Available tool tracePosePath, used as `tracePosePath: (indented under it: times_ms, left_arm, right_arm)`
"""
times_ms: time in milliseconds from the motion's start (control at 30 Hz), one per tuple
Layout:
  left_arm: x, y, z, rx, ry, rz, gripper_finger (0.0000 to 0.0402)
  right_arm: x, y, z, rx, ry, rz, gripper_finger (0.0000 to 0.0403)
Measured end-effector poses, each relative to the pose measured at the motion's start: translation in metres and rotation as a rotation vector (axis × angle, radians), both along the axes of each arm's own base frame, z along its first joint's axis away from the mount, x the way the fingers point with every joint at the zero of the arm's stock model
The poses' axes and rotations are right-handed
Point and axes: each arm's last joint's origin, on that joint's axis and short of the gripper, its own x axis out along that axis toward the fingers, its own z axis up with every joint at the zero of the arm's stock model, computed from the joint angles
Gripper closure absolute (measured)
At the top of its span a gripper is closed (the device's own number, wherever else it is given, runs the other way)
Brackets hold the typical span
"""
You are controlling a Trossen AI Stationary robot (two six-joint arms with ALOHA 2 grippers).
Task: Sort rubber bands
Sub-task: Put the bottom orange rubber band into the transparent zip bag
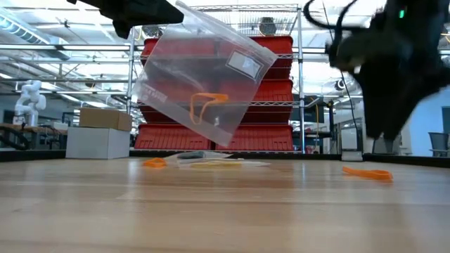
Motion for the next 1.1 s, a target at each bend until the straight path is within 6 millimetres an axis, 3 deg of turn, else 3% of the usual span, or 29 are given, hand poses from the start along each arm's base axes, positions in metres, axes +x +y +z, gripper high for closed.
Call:
tracePosePath:
  times_ms: [233,400,533,667,767,1100]
  left_arm:
    - [0.0,0.0,0.0,0.0,0.002,-0.003,0.0401]
    - [0.0,0.0,-0.001,0.003,0.012,-0.003,0.0401]
    - [0.0,0.001,-0.002,-0.017,0.012,0.004,0.0401]
    - [0.0,0.001,-0.002,-0.018,0.011,0.005,0.0401]
    - [0.0,0.001,-0.002,-0.018,0.011,0.007,0.0401]
    - [0.0,0.001,-0.001,-0.02,0.008,0.007,0.0401]
  right_arm:
    - [-0.007,-0.006,-0.032,0.024,-0.092,-0.092,0.0165]
    - [-0.008,-0.009,-0.045,-0.001,-0.067,-0.125,0.0173]
    - [-0.005,-0.01,-0.053,-0.018,-0.031,-0.115,0.0224]
    - [0.001,-0.01,-0.051,-0.036,-0.014,-0.089,0.0322]
    - [0.01,-0.007,-0.04,-0.047,-0.017,-0.033,0.0388]
    - [0.051,0.006,0.056,-0.191,-0.236,0.298,0.04]
